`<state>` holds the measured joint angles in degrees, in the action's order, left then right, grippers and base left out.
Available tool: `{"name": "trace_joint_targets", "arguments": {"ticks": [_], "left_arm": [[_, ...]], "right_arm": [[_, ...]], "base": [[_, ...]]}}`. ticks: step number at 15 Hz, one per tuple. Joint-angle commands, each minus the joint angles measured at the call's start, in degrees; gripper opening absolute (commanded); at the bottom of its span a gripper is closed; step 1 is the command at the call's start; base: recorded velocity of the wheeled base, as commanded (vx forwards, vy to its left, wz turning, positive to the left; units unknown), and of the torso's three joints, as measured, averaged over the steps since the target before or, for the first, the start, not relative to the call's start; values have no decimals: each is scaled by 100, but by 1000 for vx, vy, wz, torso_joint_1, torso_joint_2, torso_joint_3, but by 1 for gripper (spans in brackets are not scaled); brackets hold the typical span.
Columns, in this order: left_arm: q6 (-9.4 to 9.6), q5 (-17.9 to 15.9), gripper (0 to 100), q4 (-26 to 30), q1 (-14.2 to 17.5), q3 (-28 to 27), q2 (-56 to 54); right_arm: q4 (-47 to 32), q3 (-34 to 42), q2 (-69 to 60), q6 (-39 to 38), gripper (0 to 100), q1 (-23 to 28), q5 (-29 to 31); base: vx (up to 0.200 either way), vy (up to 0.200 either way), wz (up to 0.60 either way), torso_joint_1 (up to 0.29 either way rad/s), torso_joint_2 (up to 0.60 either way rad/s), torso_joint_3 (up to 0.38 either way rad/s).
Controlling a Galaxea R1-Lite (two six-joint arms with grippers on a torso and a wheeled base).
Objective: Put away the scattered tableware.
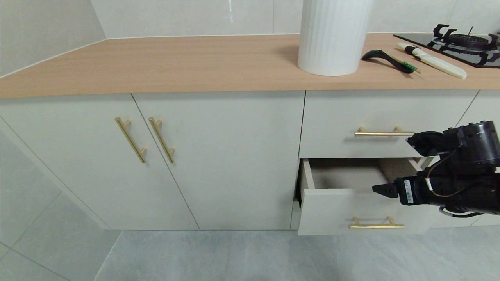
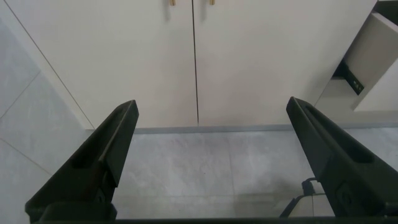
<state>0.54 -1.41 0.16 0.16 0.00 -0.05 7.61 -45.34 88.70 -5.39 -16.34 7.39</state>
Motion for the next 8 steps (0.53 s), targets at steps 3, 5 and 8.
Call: {"name": "trace_joint_targets", "arguments": {"ticks": [3,5,8], "left_arm": [[-1,1,100,2,2,0,5],[-1,1,100,2,2,0,5],[-1,1,100,2,2,0,5]], "right_arm": [[30,-10,-257,-24,100,-256,52],[584,148,394,-41,100,-256,140],[2843,631,1686,-32,100,-256,764]], "base": [[0,0,0,0,0,0],[0,0,0,0,0,0],[0,0,0,0,0,0]]}}
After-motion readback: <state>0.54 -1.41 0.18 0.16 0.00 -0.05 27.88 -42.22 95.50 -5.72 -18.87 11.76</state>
